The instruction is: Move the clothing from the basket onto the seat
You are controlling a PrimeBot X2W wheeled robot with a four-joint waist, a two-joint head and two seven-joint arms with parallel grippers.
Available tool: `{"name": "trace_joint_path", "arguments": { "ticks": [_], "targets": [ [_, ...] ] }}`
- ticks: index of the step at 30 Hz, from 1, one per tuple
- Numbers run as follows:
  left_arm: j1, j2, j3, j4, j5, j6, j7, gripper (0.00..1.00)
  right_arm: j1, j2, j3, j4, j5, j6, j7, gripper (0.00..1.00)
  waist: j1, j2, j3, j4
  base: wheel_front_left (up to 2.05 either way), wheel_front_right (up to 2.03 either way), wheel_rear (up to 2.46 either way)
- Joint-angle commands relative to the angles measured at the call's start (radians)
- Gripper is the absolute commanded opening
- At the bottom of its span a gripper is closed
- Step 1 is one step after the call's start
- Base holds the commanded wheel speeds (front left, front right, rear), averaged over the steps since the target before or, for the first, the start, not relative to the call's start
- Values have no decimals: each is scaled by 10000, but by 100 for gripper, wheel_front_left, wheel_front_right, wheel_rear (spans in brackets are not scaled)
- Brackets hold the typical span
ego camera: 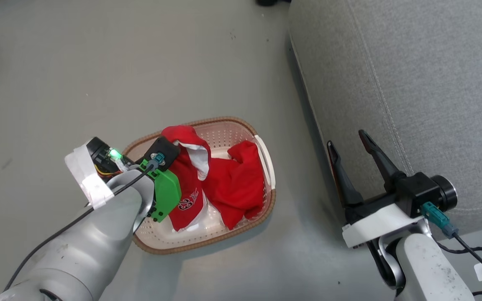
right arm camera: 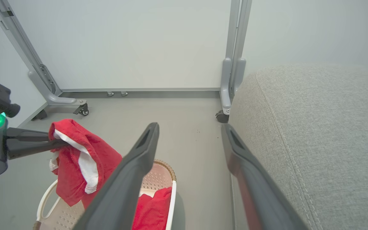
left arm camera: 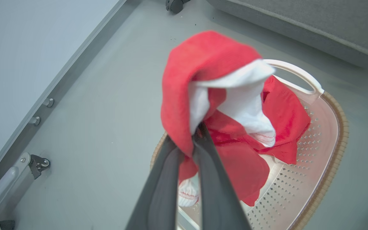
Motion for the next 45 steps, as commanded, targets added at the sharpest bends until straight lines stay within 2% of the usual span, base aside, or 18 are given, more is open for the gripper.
{"name": "trace_joint_path", "arguments": {
  "ticks": [1,5,7,9,15,21,28,29,33,38,45],
  "targets": [
    [227,114,225,-443,-158,196,-93,0,249,-43,30,31,65,1,-28,100,1,0,-1440,517,0,0,0],
    [896,704,1138,-2254,-156,829,-69,0,579,-71,107,42,105,1,-28,100,1,0,-2058,599,0,0,0],
    [1577,1056,1935,-3835,111,1198,-67,0,836,-86,98,1,165,1,-28,100,1,0,-2452,679,0,0,0],
    [2021,1280,2469,-4697,254,1405,-63,0,1008,-71,86,-26,170,1,-28,100,1,0,-2677,730,0,0,0],
    [3277,1483,3881,-7043,1103,1736,-63,0,1468,-111,217,-92,236,1,-28,100,1,0,-3299,862,0,0,0],
    [4289,1322,5212,-9067,1783,1730,-63,0,1733,-148,378,-215,306,1,-28,100,1,0,-3632,897,0,0,0],
    [5203,730,6850,-11259,2191,1293,-62,0,1692,-180,504,-404,458,1,-28,100,1,0,-3771,858,0,0,0],
    [5401,512,7236,-11732,2325,1076,-61,0,1636,-189,538,-489,518,1,-28,100,1,0,-3812,853,0,0,0],
    [5751,-25,7785,-12608,2552,366,-60,0,1553,-257,674,-683,610,1,-28,100,1,0,-3884,863,0,0,0],
    [6039,-465,7988,-13187,2798,-364,-60,0,1519,-351,806,-925,695,1,-28,100,1,0,-3898,921,0,0,0],
    [6274,-694,7782,-13364,2697,-665,-60,0,1475,-479,911,-1104,804,1,-28,100,1,0,-3901,978,0,0,0]
  ]
}}
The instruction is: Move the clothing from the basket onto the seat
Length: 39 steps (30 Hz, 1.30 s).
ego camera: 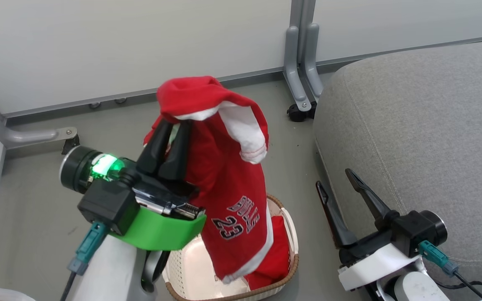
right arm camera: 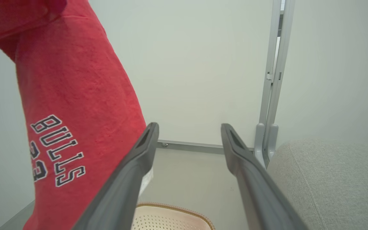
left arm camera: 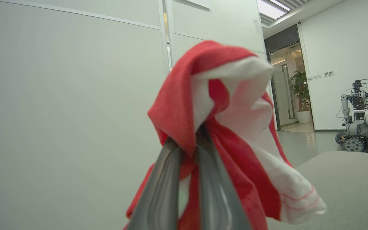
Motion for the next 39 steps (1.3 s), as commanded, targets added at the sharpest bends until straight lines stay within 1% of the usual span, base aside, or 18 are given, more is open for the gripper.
{"name": "trace_joint_path", "arguments": {
  "ticks": [1,6,10,19,23,28,34,39],
  "targets": [
    [201,-8,-88,12,-23,-53,5,0,-113,-65,32,-53,83,1,-28,100,1,-1,-6,-2,0,0,0],
    [165,139,-397,22,-270,-62,5,0,-88,-110,125,-48,148,1,-28,100,1,-1,-30,-26,0,0,0],
    [151,255,-459,-24,-369,-65,5,0,-103,-118,169,-41,169,1,-28,100,1,-1,-50,-62,0,0,0],
    [109,327,-494,-90,-389,-67,5,0,-106,-83,175,-29,165,1,-28,100,1,-1,-53,-108,0,0,0],
    [65,357,-620,-122,-409,-67,5,0,-163,-203,425,-90,248,1,-28,100,1,-1,-37,-112,0,0,0],
    [-66,504,-985,-183,-504,-68,5,0,-457,-637,1257,-275,514,1,-28,100,1,-1,5,-113,0,0,0],
    [-244,614,-1529,-276,-558,-68,5,0,-1150,-1456,2569,-382,944,1,-28,100,1,-1,65,-81,0,0,0],
    [-384,688,-1995,-307,-572,-68,5,0,-1745,-2029,3305,-250,1106,1,-28,100,1,-1,80,-4,0,0,0]
  ]
}}
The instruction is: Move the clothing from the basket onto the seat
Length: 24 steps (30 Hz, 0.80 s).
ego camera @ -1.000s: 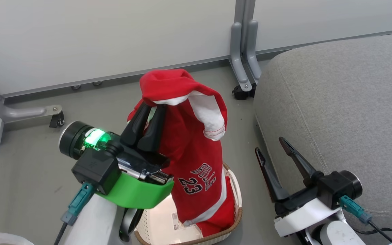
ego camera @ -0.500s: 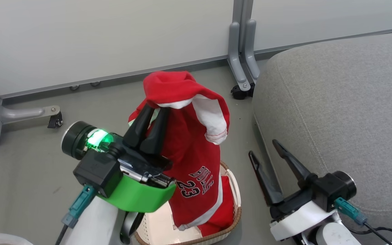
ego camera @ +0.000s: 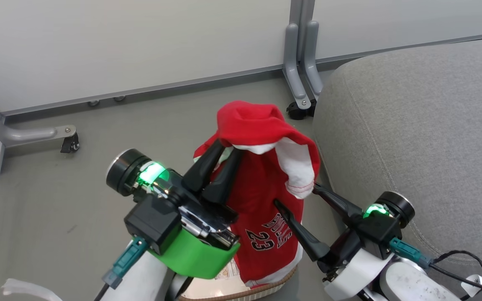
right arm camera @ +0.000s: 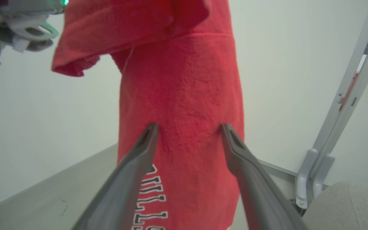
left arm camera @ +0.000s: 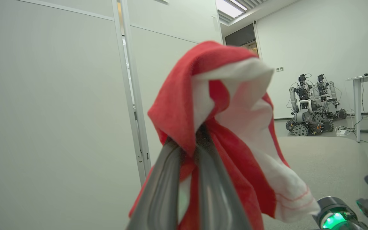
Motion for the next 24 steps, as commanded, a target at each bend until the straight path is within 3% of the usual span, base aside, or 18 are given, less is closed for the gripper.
{"name": "trace_joint_path", "arguments": {
  "ticks": [1,12,24],
  "targets": [
    [-223,98,-104,-40,-46,-28,5,0,-202,-132,139,72,54,-1,-28,100,0,0,7,25,0,0,0],
    [-478,377,-966,-64,-75,-28,5,0,-1129,-622,1302,641,559,1,-28,100,0,0,70,102,0,0,0],
    [-668,466,-1692,39,-238,-29,5,0,-1820,-234,2077,1292,863,1,-28,100,0,0,54,196,0,0,0]
  ]
}}
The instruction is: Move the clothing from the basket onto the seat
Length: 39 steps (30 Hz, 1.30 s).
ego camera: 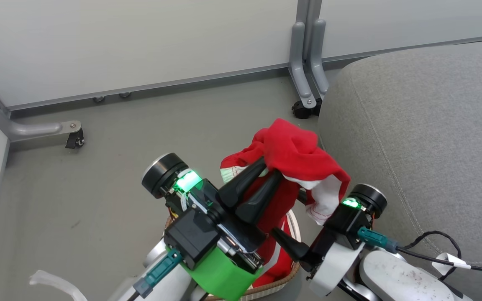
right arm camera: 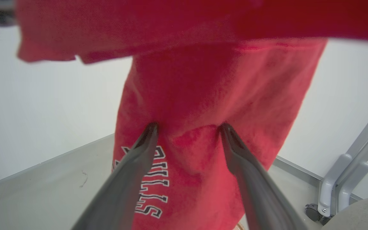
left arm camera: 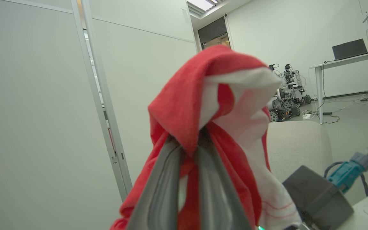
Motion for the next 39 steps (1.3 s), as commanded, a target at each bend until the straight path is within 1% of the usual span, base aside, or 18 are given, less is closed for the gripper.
{"name": "trace_joint_path", "arguments": {
  "ticks": [1,16,24,25,32,39],
  "targets": [
    [-110,66,-59,14,-82,-29,5,0,-139,85,37,89,62,1,-28,100,0,-1,-16,26,0,0,0],
    [-207,-15,-575,51,-244,-29,5,0,-485,851,287,861,177,1,-28,100,0,-1,-42,235,0,0,0],
    [-296,-15,-663,79,-283,-29,5,0,-672,999,410,989,292,1,-28,100,0,-1,40,322,0,0,0],
    [-306,-18,-655,80,-300,-27,5,0,-675,1019,373,941,299,1,-28,0,0,-1,50,339,0,0,0],
    [-304,-41,-583,69,-304,-28,5,0,-520,1029,202,788,347,1,-28,0,0,-1,86,407,0,0,0],
    [-210,21,-419,45,-283,-29,5,0,-257,1106,-383,712,244,1,-28,0,0,-1,90,382,0,0,0]
  ]
}}
